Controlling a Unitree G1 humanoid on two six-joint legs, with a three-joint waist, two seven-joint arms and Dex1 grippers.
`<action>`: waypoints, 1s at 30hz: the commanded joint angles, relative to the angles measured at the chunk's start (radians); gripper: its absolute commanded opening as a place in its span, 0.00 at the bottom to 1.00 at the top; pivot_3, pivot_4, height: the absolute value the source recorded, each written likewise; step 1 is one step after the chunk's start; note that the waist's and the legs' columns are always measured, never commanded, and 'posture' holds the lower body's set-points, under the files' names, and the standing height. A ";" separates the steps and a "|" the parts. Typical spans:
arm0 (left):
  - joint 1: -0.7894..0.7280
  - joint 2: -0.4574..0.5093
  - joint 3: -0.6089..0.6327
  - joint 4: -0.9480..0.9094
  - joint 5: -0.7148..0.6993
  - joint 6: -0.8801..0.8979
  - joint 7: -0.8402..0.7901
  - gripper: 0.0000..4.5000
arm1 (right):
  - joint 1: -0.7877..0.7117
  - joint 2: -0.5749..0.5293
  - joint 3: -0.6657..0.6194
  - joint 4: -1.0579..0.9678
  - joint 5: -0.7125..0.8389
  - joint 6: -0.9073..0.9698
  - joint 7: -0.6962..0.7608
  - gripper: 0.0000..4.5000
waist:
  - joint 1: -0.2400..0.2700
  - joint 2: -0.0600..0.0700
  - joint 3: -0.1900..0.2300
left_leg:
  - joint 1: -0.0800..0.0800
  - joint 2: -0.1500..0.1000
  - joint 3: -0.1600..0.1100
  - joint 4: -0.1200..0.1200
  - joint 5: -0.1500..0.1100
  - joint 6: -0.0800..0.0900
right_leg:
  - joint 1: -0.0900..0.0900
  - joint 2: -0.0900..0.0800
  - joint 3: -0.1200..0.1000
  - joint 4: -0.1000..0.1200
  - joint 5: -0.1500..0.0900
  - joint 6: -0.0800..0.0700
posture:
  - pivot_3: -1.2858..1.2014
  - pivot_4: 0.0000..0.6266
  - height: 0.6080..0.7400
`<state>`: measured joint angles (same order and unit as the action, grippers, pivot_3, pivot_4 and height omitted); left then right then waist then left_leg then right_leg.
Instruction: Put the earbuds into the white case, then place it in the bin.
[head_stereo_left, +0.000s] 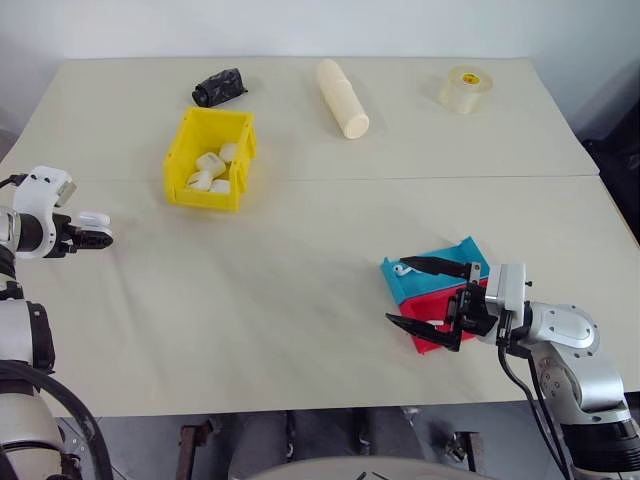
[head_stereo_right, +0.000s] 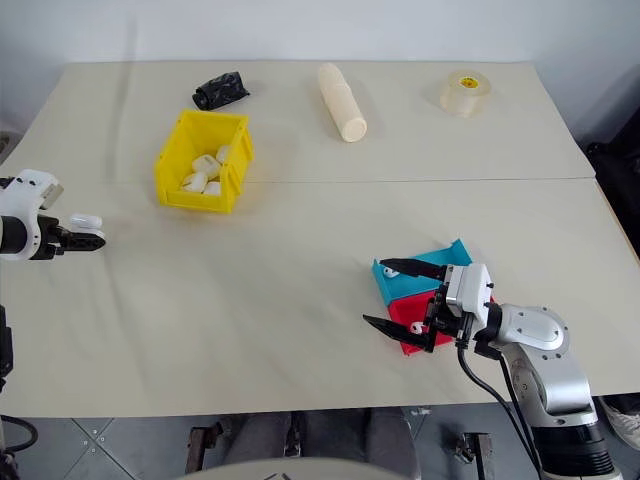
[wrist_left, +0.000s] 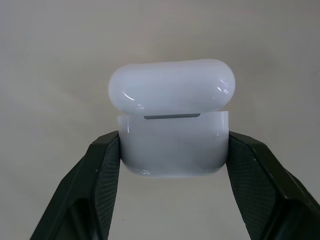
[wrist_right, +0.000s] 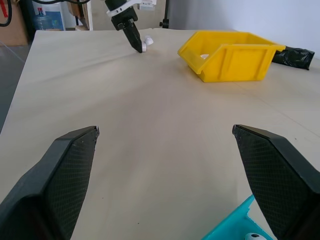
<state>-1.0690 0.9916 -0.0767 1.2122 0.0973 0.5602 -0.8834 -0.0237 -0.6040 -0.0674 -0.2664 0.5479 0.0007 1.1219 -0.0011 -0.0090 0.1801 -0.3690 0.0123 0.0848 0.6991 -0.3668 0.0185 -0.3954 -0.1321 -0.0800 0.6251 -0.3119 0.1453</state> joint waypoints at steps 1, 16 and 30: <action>0.060 0.021 0.071 -0.075 -0.073 -0.048 -0.103 0.62 | 0.010 -0.016 -0.027 -0.029 0.002 -0.011 0.001 1.00 | 0.000 0.000 0.000 | 0.000 0.000 0.000 0.000 0.000 0.000 | 0.000 0.000 0.000 0.000 0.000 0.000 | 0.52 0.24 1.00; 0.833 -0.275 0.556 -1.284 -0.676 -0.209 -0.248 0.62 | -0.006 -0.097 -0.114 0.070 0.018 0.005 0.064 1.00 | 0.003 0.000 0.000 | -0.001 0.002 -0.013 0.002 -0.001 0.002 | 0.002 -0.008 -0.003 0.001 0.000 0.000 | 0.52 0.24 1.00; 0.877 -0.665 0.131 -1.411 -0.543 -0.631 -0.231 0.62 | 0.248 -0.154 -0.367 -0.084 0.041 0.028 0.012 1.00 | 0.028 0.002 -0.001 | 0.000 -0.002 -0.012 0.002 -0.001 0.003 | 0.004 -0.006 -0.004 -0.003 0.001 0.001 | 0.52 0.24 1.00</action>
<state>-0.1835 0.3375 0.0863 -0.2007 -0.4621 0.0017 -1.1028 0.2056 -0.7429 -0.3719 -0.3008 0.5662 0.0289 1.1421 0.0272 -0.0068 0.1787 -0.3697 0.0105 0.0730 0.7017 -0.3679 0.0214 -0.3909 -0.1379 -0.0839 0.6220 -0.3110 0.1467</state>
